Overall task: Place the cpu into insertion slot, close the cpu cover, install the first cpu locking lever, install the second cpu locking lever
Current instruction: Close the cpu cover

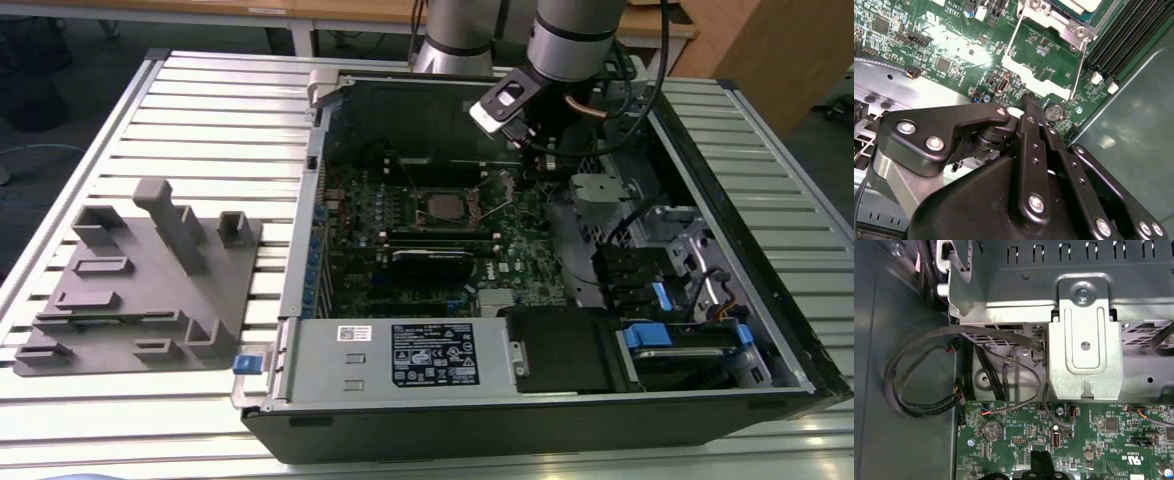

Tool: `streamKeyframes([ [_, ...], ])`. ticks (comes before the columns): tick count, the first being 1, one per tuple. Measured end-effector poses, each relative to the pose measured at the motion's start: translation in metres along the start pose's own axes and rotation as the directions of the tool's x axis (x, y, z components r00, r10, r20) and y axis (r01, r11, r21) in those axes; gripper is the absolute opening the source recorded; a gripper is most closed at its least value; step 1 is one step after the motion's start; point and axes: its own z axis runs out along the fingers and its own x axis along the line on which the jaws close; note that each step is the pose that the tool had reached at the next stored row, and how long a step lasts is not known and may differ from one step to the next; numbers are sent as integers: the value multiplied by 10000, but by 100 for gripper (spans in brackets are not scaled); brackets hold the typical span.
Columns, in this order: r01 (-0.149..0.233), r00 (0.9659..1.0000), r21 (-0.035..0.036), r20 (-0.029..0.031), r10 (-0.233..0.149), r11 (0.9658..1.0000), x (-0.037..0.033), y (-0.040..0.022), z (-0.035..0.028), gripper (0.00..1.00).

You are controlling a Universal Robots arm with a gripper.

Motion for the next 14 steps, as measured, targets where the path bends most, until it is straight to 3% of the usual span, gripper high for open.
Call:
streamKeyframes([
  [14,1,10000,2,2,-1,10000,-2,-26,45,11],
])
